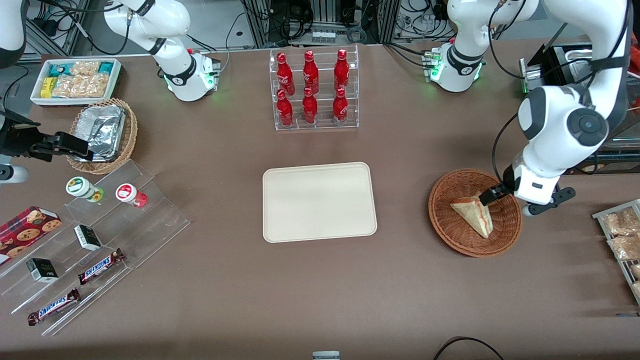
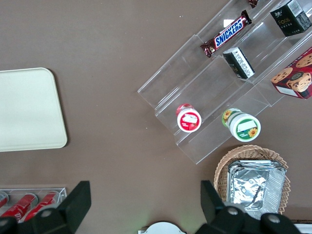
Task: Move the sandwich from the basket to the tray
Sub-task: 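Lower the open left gripper over the sandwich in the wicker basket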
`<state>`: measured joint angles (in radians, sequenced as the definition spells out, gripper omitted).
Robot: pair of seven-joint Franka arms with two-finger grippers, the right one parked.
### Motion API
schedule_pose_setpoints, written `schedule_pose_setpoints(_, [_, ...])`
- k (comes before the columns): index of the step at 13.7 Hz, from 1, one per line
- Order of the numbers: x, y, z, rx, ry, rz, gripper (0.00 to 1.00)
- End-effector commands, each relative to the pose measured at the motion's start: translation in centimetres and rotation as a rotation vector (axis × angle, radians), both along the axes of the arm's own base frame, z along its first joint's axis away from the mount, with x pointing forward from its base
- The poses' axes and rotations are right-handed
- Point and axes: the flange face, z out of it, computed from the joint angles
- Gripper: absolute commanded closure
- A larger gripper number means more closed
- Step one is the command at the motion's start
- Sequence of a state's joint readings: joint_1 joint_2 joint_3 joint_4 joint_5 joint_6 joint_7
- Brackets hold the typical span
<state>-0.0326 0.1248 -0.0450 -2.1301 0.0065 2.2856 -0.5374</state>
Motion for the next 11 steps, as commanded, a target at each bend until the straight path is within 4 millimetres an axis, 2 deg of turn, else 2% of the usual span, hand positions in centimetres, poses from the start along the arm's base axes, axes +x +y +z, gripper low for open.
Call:
schedule_pose_setpoints(1, [-0.6, -0.1, -1.9, -0.006, -0.019, 0.074, 0.0])
schedule_pose_setpoints(3, [-0.7, -0.2, -3.7, -0.009, -0.027, 0.074, 0.0])
schedule_pose_setpoints(11, [-0.8, -0.5, -8.2, -0.013, -0.028, 0.069, 0.0])
